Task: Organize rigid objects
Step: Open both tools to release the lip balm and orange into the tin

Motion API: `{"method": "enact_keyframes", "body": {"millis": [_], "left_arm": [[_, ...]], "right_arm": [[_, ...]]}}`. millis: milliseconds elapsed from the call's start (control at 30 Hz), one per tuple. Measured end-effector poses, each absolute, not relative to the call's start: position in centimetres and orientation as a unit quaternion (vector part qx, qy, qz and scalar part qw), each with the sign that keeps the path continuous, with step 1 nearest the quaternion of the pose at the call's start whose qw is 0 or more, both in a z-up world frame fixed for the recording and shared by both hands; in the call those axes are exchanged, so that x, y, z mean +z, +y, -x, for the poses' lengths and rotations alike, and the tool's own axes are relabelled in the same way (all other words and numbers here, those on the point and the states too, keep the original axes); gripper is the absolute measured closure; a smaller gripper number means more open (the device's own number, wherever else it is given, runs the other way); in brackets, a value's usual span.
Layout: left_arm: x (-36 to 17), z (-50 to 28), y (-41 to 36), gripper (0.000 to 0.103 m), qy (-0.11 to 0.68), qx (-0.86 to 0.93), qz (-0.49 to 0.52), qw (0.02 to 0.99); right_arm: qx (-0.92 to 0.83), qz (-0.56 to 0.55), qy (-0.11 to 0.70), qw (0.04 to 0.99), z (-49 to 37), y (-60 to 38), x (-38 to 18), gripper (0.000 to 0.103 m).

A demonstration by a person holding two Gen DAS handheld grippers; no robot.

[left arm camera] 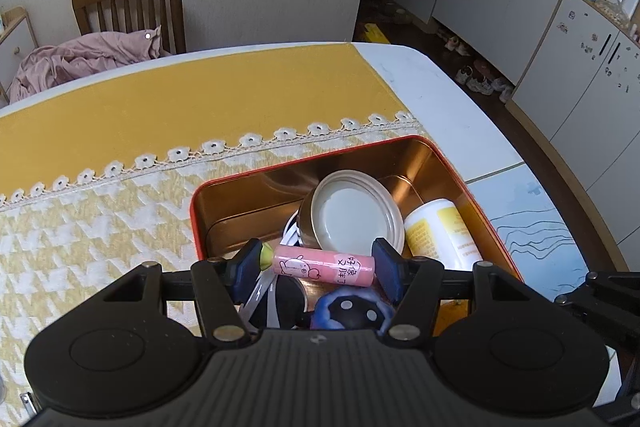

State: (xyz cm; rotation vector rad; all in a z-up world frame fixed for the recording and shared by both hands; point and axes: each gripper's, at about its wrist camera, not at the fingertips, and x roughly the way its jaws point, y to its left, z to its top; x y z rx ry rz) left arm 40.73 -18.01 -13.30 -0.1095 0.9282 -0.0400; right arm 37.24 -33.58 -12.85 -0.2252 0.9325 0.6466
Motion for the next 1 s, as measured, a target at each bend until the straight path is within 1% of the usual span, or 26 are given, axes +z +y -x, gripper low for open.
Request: {"method": "enact_keyframes", "body": {"millis": [233, 500, 600, 667, 733, 833, 1000], "left_arm": [[-14.6, -41.4, -18.5, 0.043, 0.462, -0.019, 0.056, 0.885], [-14.8, -41.6, -19.5, 0.043, 0.464, -0.030, 0.030, 0.885], [-15.4, -41.7, -19.6, 0.043, 0.482, -0.038, 0.042, 0.875], [-15.7, -41.4, -19.7, 0.043, 0.484, -0.040, 0.040, 0.873], [-15.7, -41.2, -19.7, 0.042, 0.484, -0.043, 0.043, 0.873], [-15.3, -40.8, -19.5, 0.037, 0.477, -0.044, 0.051, 0.876], [-14.0, -39.8, -19.1, 0.037, 0.460, -0.045, 0.057, 0.885]], "right_arm": [[0.312, 0.105, 0.447, 0.832, -37.7, -33.4, -13.3, 0.051], [0.314, 0.121, 0.451, 0.827, -37.3, -32.4, -14.1, 0.050], [0.322, 0.110, 0.454, 0.823, -37.3, -32.8, -14.2, 0.050], [0.322, 0.103, 0.455, 0.824, -37.3, -33.1, -13.9, 0.047], [0.322, 0.096, 0.451, 0.826, -37.3, -33.4, -13.6, 0.042], [0.320, 0.089, 0.444, 0.832, -37.2, -33.8, -13.1, 0.041], [0.315, 0.082, 0.434, 0.840, -36.8, -34.5, -12.4, 0.039]]}}
